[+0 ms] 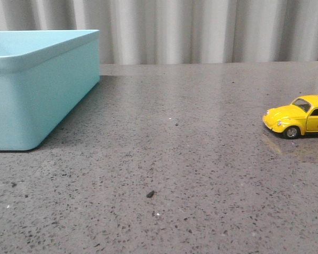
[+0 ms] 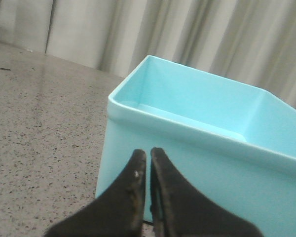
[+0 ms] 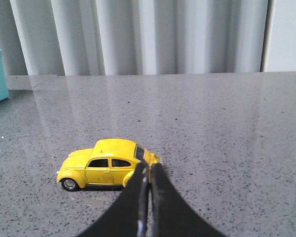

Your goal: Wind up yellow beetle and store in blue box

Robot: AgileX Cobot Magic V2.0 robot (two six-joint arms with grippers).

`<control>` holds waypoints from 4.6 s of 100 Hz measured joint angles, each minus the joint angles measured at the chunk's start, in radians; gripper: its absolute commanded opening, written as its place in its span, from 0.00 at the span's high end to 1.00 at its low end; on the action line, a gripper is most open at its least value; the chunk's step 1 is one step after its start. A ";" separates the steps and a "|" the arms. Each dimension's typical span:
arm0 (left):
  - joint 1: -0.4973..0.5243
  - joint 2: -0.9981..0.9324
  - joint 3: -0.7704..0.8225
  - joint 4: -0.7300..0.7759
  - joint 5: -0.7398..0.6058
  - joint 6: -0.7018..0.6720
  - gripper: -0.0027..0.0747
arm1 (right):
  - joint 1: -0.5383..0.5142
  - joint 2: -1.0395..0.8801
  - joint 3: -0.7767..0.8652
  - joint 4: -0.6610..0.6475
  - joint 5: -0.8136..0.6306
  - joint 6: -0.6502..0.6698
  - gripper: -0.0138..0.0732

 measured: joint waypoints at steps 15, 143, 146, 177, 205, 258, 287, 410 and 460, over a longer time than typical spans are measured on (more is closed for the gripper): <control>0.000 0.000 0.000 -0.002 0.009 0.000 0.99 | 0.000 0.000 0.000 0.002 -0.002 0.000 0.89; 0.000 0.000 0.000 -0.078 0.021 0.000 0.99 | 0.000 0.000 0.000 0.092 -0.011 0.000 0.89; 0.000 0.000 0.000 -0.078 0.021 0.000 0.99 | 0.000 0.000 0.000 0.095 -0.011 0.000 0.89; 0.000 0.000 0.000 -0.084 0.021 0.000 0.99 | 0.000 0.000 0.000 0.130 -0.013 0.000 0.89; 0.000 0.000 0.000 -0.105 0.021 0.000 0.99 | 0.000 0.000 0.000 0.139 -0.013 0.000 0.89; 0.000 0.000 0.000 -0.152 0.021 0.000 0.99 | 0.000 0.000 0.000 0.143 -0.017 0.002 0.89; 0.000 0.000 0.000 -0.274 0.010 0.000 0.99 | 0.000 0.000 0.000 0.155 -0.022 0.002 0.89; -0.259 0.306 -0.324 -0.126 0.366 0.375 0.99 | 0.000 0.992 -1.040 0.184 0.931 0.003 0.89; -0.259 0.306 -0.324 -0.126 0.360 0.378 0.99 | 0.005 1.411 -1.313 0.035 1.157 0.046 0.89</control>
